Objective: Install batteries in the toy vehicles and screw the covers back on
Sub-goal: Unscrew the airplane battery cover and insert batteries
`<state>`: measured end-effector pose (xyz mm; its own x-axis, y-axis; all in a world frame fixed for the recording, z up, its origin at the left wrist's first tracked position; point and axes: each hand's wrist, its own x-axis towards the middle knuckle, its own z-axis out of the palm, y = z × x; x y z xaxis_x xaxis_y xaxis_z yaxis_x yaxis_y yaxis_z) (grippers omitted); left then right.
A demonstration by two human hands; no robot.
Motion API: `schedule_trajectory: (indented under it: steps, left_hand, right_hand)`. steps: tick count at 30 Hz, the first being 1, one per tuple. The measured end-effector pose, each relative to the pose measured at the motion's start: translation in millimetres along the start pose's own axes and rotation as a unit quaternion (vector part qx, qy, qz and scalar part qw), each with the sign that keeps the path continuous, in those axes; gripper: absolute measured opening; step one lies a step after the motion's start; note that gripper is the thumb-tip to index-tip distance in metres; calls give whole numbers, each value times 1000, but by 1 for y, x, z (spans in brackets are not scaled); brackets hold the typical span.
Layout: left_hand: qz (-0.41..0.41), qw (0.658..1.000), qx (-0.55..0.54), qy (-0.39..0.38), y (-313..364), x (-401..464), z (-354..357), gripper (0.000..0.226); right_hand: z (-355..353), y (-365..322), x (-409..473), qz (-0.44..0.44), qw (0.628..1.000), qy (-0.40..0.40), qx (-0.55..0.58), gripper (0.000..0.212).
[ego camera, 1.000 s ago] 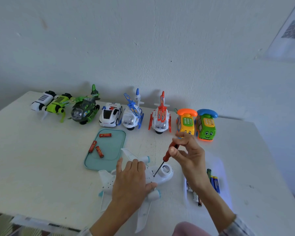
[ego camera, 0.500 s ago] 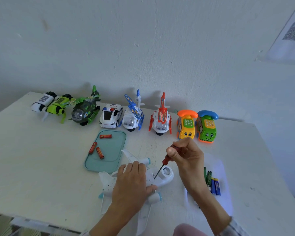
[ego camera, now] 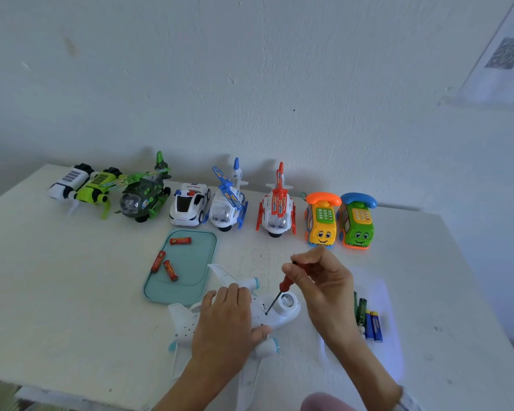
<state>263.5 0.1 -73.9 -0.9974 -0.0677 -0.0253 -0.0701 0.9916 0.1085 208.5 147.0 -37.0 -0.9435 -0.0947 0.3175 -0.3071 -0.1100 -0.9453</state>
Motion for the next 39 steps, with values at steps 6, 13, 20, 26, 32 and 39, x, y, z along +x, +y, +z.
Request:
schedule_trajectory:
  steps: [6,13,20,26,32,39]
  left_hand:
    - [0,1000,-2,5,0,0,0,55]
    - [1,1000,-7,13,0,-1,1,55]
    - [3,1000,-13,15,-1,0,0,54]
    - [4,1000,-12,21,0,-1,0,53]
    - [3,999,-25,25,1,-1,1,54]
    - [6,998,-44,43,1,-1,4,52]
  right_hand:
    - [4,-1,-1,10,1000,-19,-3,12]
    - [4,2,-2,-26,998,11,-53,15]
    - [5,-4,-6,4,999,2,-39,10]
    - [11,-4,-6,-24,998,-8,-61,13]
    - [8,-4,-2,12,997,-22,-70,20]
    - [5,-6,-1,-46,993,46,-94,21]
